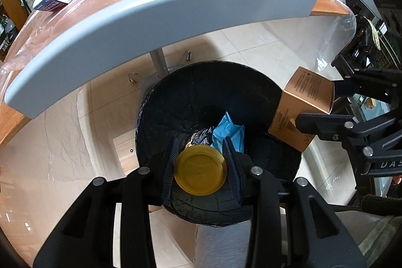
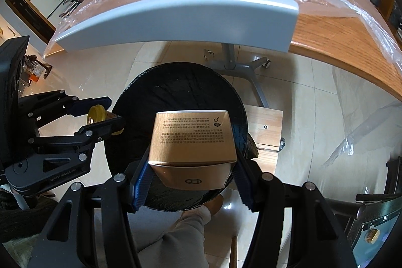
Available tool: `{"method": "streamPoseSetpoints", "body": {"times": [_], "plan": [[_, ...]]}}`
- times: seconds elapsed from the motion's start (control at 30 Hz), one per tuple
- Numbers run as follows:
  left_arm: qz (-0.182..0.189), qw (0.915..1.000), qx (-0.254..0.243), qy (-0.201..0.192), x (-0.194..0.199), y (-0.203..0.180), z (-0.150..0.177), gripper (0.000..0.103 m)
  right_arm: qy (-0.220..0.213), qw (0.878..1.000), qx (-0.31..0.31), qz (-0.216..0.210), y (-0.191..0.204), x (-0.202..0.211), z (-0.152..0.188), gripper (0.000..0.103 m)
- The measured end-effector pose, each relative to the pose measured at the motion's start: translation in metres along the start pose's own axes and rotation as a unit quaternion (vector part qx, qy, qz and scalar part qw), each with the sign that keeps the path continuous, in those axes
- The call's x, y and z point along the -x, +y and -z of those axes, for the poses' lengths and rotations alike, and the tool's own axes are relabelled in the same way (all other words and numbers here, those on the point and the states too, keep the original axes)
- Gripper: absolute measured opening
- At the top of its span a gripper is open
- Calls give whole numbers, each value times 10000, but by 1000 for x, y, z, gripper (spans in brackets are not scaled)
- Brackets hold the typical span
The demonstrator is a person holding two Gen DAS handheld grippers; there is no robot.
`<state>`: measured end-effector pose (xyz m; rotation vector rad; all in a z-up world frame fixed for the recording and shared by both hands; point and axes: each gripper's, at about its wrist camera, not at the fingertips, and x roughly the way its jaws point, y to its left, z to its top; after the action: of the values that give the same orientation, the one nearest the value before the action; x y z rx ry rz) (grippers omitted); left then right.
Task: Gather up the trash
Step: 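Lower the held yellow cup and brown box over the bin opening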
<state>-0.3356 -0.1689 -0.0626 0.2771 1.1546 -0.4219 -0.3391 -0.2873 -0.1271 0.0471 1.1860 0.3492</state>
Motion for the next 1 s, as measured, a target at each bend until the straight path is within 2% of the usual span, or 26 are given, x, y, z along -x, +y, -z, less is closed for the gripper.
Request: {"method": "streamPoseSetpoints", "body": {"times": [1.0], "plan": [[-150, 9995, -52, 280, -28, -2, -3, 38, 229, 9997, -15, 101, -2, -22, -5, 57]]}}
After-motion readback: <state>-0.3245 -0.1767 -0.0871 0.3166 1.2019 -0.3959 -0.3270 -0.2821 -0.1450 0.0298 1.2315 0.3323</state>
